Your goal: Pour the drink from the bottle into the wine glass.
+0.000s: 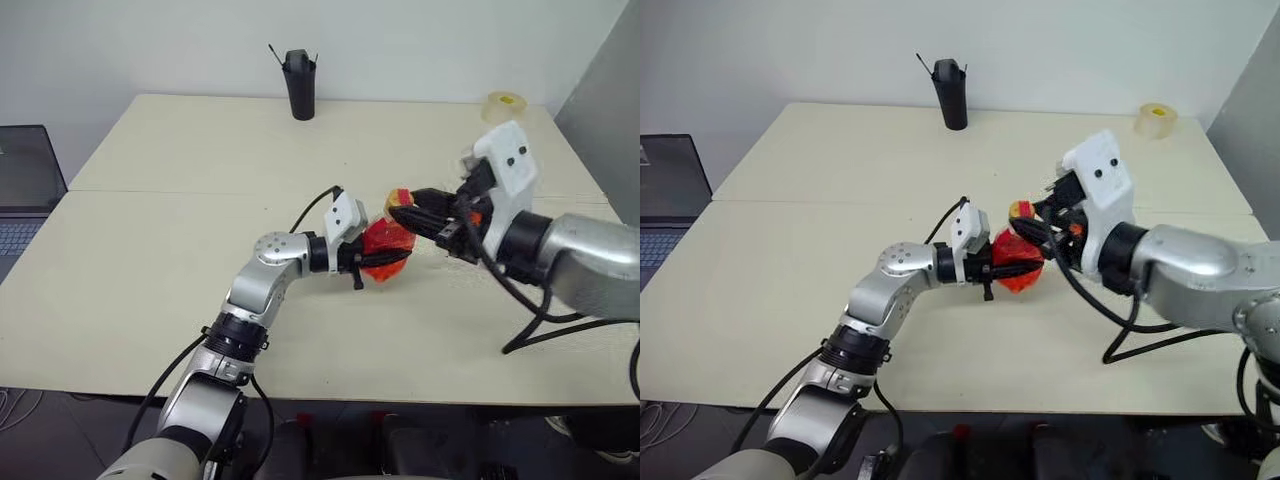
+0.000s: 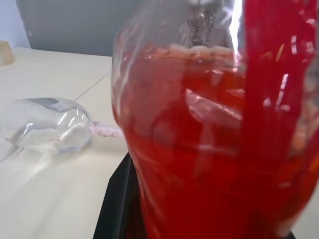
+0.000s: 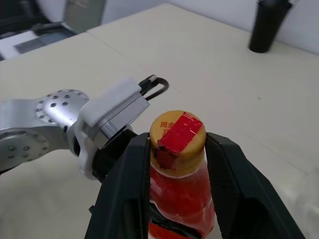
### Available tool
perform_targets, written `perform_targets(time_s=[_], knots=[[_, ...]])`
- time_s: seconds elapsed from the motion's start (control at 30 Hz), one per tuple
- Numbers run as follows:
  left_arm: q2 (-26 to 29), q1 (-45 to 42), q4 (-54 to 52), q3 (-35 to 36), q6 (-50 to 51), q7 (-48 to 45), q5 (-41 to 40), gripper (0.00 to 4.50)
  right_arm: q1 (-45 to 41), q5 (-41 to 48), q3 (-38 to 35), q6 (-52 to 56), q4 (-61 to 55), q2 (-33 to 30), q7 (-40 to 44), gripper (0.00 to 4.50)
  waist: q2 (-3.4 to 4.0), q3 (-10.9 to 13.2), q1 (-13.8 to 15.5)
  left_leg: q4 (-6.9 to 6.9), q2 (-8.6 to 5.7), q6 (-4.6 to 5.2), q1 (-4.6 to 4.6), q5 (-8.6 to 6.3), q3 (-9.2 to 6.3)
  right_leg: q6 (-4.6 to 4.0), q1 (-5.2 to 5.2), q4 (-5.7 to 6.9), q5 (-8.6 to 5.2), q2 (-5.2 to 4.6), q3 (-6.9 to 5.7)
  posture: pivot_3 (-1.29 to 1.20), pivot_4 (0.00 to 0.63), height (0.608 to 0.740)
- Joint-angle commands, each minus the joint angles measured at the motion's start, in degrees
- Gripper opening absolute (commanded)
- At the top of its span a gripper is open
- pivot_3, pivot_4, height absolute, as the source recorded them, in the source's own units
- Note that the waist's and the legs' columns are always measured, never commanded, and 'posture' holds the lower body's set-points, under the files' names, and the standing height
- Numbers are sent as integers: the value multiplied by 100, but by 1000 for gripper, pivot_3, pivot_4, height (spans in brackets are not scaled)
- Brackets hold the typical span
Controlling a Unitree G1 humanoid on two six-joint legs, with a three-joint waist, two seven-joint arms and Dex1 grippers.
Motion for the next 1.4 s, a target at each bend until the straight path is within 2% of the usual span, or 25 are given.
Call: perform_targets(time_s=[0.03, 0.13, 0.23, 0.37, 0.47, 0.53, 0.83, 0.93, 1.0, 1.1, 1.23, 1.4], knots=[[-50, -132, -29, 16, -80, -81, -85, 951, -46, -1223, 127, -960, 895, -309, 3682, 1269, 3, 2, 1, 0, -1, 0, 0, 0, 3, 2, 0, -1, 1, -1, 2, 0, 150, 740], [-47, -111, -106, 12, -51, -89, -96, 943, -522, -2664, 833, -1820, 2166, -214, 5379, 1269, 3, 3, -34, 1, -3, 1, 4, 0, 7, 4, 2, -2, 3, 0, 5, 0, 150, 740], [-34, -83, -187, 13, -12, -68, -97, 938, -856, -3898, 1478, -2532, 2974, -167, 6503, 1269, 12, 7, -41, -3, -1, 1, 19, 0, 12, 2, 1, 8, 2, 6, 11, 0, 150, 740], [3, -35, -254, 21, 15, -21, -84, 935, -1054, -4256, 1459, -2694, 3337, 95, 7035, 1269, 12, 8, -14, -1, 8, -1, 15, 1, 11, 2, -1, 7, 2, 0, 11, 0, 150, 740], [14, -15, -272, 24, 20, -10, -87, 935, -1082, -3902, 1091, -2102, 3139, 215, 6959, 1269, 12, 8, 7, 3, 4, -4, 10, 3, 10, 3, -1, 6, 2, -11, 10, 0, 150, 740], [7, -15, -259, 8, 7, -21, -84, 935, -1059, -3651, 788, -1694, 2903, 257, 6721, 1269, 12, 8, 19, 5, 3, -5, 8, 3, 6, 3, -1, 6, 3, -14, 8, 0, 150, 740], [-71, -127, -44, -95, -111, -185, -88, 927, -612, -2007, -1132, -141, 1425, 319, 5310, 4450, 12, 8, 66, 6, 1, -3, 4, 2, -1, 3, -1, 8, 3, -16, 4, 0, 150, 740], [-70, -144, 9, -84, -157, -216, -78, 927, -341, -2005, -1470, 221, 738, 379, 4110, 4500, 12, 8, 66, 6, 1, -2, 4, 1, 2, 3, 0, 10, 3, -16, 6, 0, 150, 740], [-60, -149, 24, -68, -170, -226, -83, 927, -207, -2017, -1479, 470, 206, 689, 3002, 4500, 12, 7, 50, 6, 2, -2, 4, 1, 3, 3, -2, 17, 3, -16, 8, 0, 150, 740], [-79, -154, 69, -66, -206, -221, -74, 927, -29, -1717, -1375, 789, -517, 1519, 1301, 4500, 12, 7, 12, 6, 7, -4, 6, 2, 2, 3, -3, 27, 3, -13, 13, 0, 150, 740], [-125, -144, 79, -72, -222, -239, -79, 927, 180, -1376, -1223, 1061, -1077, 1943, 221, 4500, 12, 7, 5, 8, 1, -6, 0, 4, 0, 3, -7, 26, 2, -13, 11, 0, 150, 740], [-154, -178, 134, -82, -254, -271, -69, 927, 187, -1461, -1032, 1147, -1054, 2068, -423, 4500, 12, 7, 0, 8, 1, -5, 1, 4, 0, 3, -6, 26, 2, -12, 9, 0, 150, 740]])
